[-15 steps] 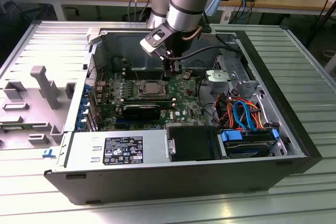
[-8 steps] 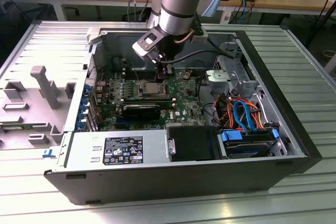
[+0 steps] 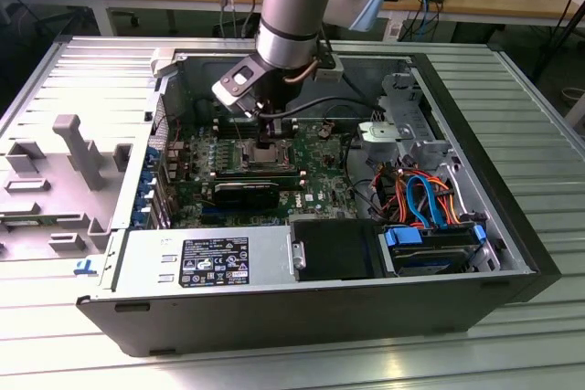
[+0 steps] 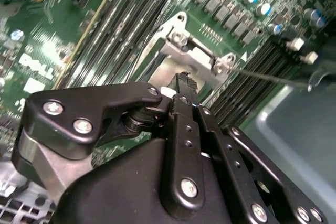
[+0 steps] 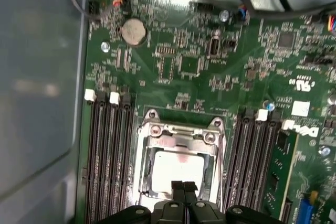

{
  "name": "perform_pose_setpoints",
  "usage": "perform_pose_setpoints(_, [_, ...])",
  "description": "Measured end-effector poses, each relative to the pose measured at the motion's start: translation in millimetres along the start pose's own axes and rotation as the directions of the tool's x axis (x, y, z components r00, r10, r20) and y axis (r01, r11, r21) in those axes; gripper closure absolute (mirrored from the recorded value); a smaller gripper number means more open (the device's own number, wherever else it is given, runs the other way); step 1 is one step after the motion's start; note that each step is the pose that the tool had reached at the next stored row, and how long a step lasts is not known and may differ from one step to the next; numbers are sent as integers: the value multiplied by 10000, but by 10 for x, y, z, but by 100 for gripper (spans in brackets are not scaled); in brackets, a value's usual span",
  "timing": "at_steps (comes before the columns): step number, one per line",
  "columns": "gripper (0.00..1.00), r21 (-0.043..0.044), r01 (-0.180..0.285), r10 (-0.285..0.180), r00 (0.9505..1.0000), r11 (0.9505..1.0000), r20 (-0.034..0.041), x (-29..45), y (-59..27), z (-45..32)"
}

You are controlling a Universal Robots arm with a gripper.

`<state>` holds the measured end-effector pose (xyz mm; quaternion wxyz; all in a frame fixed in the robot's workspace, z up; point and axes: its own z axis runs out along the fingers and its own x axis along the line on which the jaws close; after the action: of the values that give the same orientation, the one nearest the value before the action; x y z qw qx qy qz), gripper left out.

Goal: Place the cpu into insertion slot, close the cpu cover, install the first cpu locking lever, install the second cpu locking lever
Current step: 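Close the cpu cover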

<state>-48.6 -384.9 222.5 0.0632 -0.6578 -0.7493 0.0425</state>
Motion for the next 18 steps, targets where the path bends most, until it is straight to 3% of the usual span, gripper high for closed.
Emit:
perform_pose_setpoints(6, [89,-1,0,0,10000,10000,-2,8,-72,94])
perform_pose_setpoints(11, [89,4,-1,1,10000,10000,4,4,-65,184])
perform_pose_setpoints(18, [89,-1,-2,2,10000,10000,1,2,-62,212])
